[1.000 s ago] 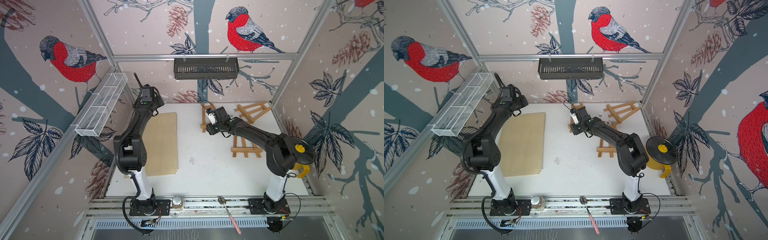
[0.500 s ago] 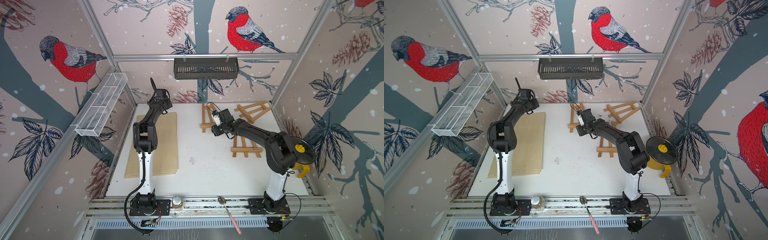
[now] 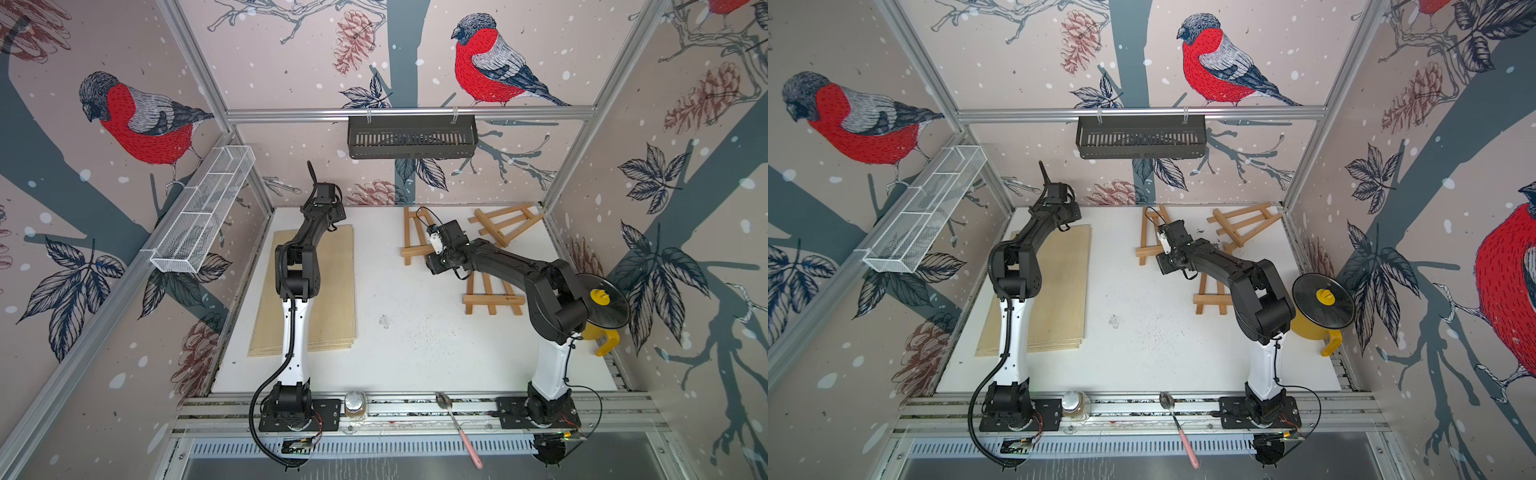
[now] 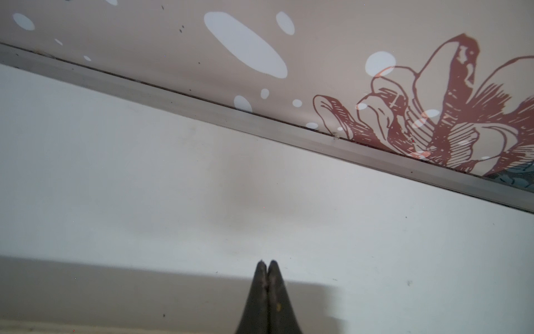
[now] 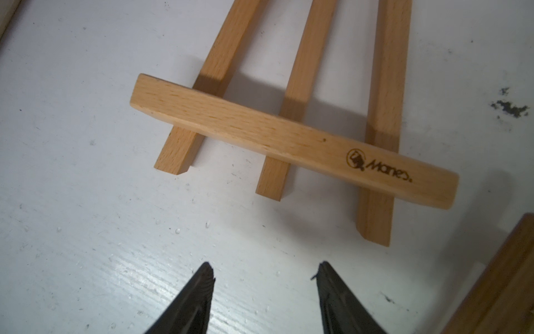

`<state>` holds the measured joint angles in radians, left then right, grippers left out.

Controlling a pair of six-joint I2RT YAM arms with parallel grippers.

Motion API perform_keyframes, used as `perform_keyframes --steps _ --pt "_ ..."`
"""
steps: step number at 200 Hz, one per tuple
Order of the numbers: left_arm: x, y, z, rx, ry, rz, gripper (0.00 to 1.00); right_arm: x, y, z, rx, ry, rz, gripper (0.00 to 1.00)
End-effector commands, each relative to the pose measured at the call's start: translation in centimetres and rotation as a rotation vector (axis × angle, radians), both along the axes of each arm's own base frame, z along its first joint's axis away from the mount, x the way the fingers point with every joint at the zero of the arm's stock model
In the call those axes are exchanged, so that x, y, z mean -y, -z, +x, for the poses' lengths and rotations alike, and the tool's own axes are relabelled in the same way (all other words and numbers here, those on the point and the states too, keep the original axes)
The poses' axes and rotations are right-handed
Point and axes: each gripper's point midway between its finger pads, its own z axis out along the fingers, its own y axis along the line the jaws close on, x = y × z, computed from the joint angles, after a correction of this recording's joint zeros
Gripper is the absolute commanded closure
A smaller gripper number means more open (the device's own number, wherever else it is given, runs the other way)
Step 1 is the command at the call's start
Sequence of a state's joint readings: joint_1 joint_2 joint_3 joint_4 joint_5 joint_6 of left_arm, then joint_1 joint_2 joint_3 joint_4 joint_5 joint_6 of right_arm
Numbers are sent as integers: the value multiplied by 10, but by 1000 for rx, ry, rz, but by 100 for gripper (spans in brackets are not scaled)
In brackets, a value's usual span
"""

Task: Disassemble the easel
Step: Adjust the drawing board at the center of the board.

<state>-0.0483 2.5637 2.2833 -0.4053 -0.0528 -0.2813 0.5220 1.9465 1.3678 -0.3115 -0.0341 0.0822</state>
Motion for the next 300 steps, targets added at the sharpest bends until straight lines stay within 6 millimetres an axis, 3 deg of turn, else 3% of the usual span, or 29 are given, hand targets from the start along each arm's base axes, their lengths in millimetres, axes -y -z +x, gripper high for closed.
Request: perform_keyframes --steps 1,102,137,300 --pt "-1 2 6 9 22 34 100 -1 3 1 -2 8 13 41" --pt "6 24 6 -38 67 5 100 -1 11 -2 -19 20 19 41" --pt "-2 30 6 -55 69 -39 100 1 15 -5 -27 24 14 41" --pt "-33 71 -28 -233 44 -70 100 -13 14 -7 -23 7 14 42"
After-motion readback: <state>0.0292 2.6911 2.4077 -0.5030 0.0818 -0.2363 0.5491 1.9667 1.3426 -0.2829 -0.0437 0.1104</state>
